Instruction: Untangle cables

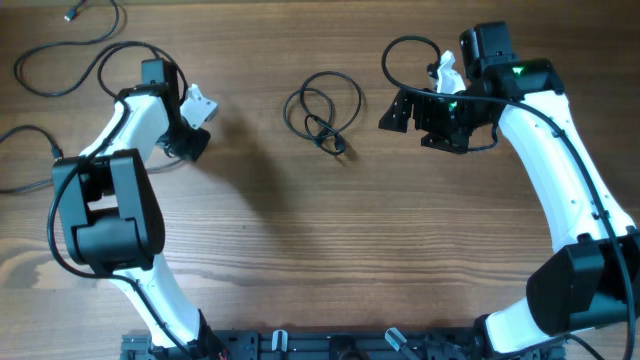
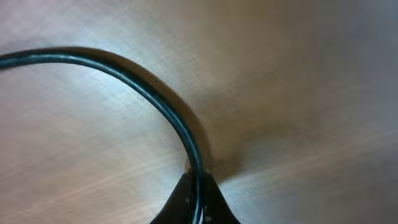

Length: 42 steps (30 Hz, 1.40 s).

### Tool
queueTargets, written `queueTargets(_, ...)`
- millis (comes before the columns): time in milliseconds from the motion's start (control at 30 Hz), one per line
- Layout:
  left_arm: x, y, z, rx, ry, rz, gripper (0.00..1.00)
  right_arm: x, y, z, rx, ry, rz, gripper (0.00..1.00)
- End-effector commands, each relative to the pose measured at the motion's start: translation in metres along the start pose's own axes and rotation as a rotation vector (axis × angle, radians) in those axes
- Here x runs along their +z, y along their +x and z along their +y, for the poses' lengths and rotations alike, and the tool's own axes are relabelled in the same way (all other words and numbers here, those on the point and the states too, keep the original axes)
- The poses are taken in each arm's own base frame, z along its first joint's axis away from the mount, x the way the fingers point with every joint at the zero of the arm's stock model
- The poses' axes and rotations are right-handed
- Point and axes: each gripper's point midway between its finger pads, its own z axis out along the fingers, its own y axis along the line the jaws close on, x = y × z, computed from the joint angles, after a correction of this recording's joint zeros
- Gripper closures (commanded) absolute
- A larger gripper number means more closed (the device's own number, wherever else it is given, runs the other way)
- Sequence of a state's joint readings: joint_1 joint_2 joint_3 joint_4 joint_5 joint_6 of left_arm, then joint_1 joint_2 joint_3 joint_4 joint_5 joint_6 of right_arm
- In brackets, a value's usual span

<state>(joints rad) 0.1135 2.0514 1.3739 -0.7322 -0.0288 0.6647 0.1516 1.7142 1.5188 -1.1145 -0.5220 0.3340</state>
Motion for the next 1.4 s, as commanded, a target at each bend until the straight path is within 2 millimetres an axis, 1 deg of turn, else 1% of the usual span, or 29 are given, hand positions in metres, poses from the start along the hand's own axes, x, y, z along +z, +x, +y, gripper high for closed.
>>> queueTargets(0, 0.017, -0.012, 0.000, -0.034, 0.022, -0.073, 0.96, -0.006, -0.001, 0.004, -0.032, 0.001, -0.023, 0.00)
queueTargets(67, 0.016, -0.026, 0.008, -0.032, -0.015, -0.132, 0.96, -0.006, 0.000, 0.003, -0.029, 0.003, -0.019, 0.00)
queueTargets(200, 0.007, -0.063, 0.023, -0.015, -0.093, -0.264, 0.96, -0.006, 0.000, 0.003, -0.027, 0.003, -0.017, 0.00)
queueTargets(233, 0.001, -0.077, 0.028, -0.007, -0.121, -0.312, 0.96, -0.006, 0.001, 0.003, -0.023, 0.004, -0.016, 0.00)
queueTargets(333, -0.014, -0.102, 0.038, 0.000, -0.172, -0.400, 0.96, -0.006, 0.001, 0.003, 0.001, 0.004, -0.014, 0.00)
queueTargets(367, -0.021, -0.111, 0.041, -0.027, -0.181, -0.430, 0.96, -0.006, 0.002, 0.003, 0.002, 0.005, -0.011, 0.00)
queueTargets(400, -0.029, -0.121, 0.044, -0.082, -0.178, -0.461, 0.83, -0.006, 0.003, 0.002, 0.005, 0.006, -0.008, 0.00)
queueTargets(433, -0.036, -0.127, 0.045, -0.132, -0.162, -0.491, 0.44, -0.006, 0.003, 0.002, 0.020, 0.006, -0.008, 0.00)
queueTargets(500, -0.048, -0.137, 0.044, -0.176, -0.127, -0.537, 0.39, -0.006, 0.003, 0.002, 0.035, 0.006, -0.008, 0.00)
queueTargets(533, -0.062, -0.144, 0.040, -0.188, -0.093, -0.582, 0.36, -0.006, 0.004, 0.002, 0.042, 0.008, -0.002, 0.00)
queueTargets(600, -0.081, -0.148, 0.039, -0.182, -0.090, -0.621, 0.36, -0.006, 0.007, 0.001, 0.047, 0.011, 0.007, 0.00)
queueTargets(633, -0.093, -0.149, 0.041, -0.213, -0.091, -0.644, 0.36, -0.006, 0.007, 0.001, 0.047, 0.012, 0.007, 0.00)
queueTargets(700, -0.122, -0.144, 0.054, -0.369, -0.074, -0.695, 0.36, -0.006, 0.007, 0.001, 0.048, 0.012, 0.008, 0.00)
queueTargets(733, -0.131, -0.134, 0.064, -0.475, -0.056, -0.698, 0.36, -0.006, 0.008, 0.001, 0.049, 0.013, 0.011, 0.00)
queueTargets(767, -0.134, -0.117, 0.075, -0.574, -0.044, -0.673, 0.36, -0.006, 0.009, 0.000, 0.051, 0.015, 0.015, 0.00)
queueTargets(800, -0.127, -0.085, 0.096, -0.703, -0.082, -0.597, 0.36, -0.006, 0.009, 0.000, 0.051, 0.016, 0.017, 0.00)
queueTargets(833, -0.119, -0.055, 0.117, -0.815, -0.136, -0.529, 0.34, -0.006, 0.009, 0.000, 0.043, 0.016, 0.017, 0.00)
queueTargets(867, -0.111, -0.021, 0.138, -0.949, -0.185, -0.468, 0.28, -0.006, 0.009, 0.000, 0.042, 0.016, 0.017, 0.00)
queueTargets(900, -0.103, 0.016, 0.159, -1.115, -0.199, -0.418, 0.27, -0.006, 0.009, 0.000, 0.042, 0.016, 0.017, 0.00)
queueTargets(933, -0.099, 0.036, 0.169, -1.215, -0.199, -0.400, 0.27, -0.006, 0.009, 0.000, 0.042, 0.016, 0.016, 0.00)
queueTargets(967, -0.095, 0.073, 0.184, -1.406, -0.198, -0.374, 0.27, -0.006, 0.009, 0.000, 0.041, 0.015, 0.015, 0.00)
queueTargets(1000, -0.092, 0.097, 0.193, -1.537, -0.188, -0.365, 0.28, -0.006, 0.008, 0.000, 0.040, 0.015, 0.014, 0.00)
queueTargets(1067, -0.087, 0.136, 0.203, -1.736, -0.112, -0.373, 0.28, -0.006, 0.008, 0.000, 0.038, 0.014, 0.011, 0.00)
queueTargets(1100, -0.082, 0.155, 0.203, -1.777, -0.104, -0.353, 0.30, -0.006, 0.006, 0.001, 0.035, 0.011, 0.004, 0.00)
queueTargets(1167, -0.071, 0.186, 0.202, -1.836, -0.142, -0.305, 0.31, -0.006, 0.003, 0.002, 0.029, 0.008, -0.005, 0.00)
queueTargets(1200, -0.064, 0.204, 0.200, -1.875, -0.197, -0.275, 0.28, -0.006, 0.003, 0.002, 0.030, 0.008, -0.005, 0.00)
queueTargets(1233, -0.058, 0.221, 0.198, -1.969, -0.277, -0.241, 0.27, -0.006, 0.004, 0.002, 0.030, 0.008, -0.005, 0.00)
queueTargets(1267, -0.055, 0.225, 0.199, -1.996, -0.304, -0.246, 0.26, -0.006, 0.004, 0.002, 0.031, 0.008, -0.004, 0.00)
queueTargets(1367, -0.042, 0.217, 0.204, -1.966, -0.324, -0.273, 0.27, -0.006, 0.004, 0.002, 0.034, 0.009, -0.002, 0.00)
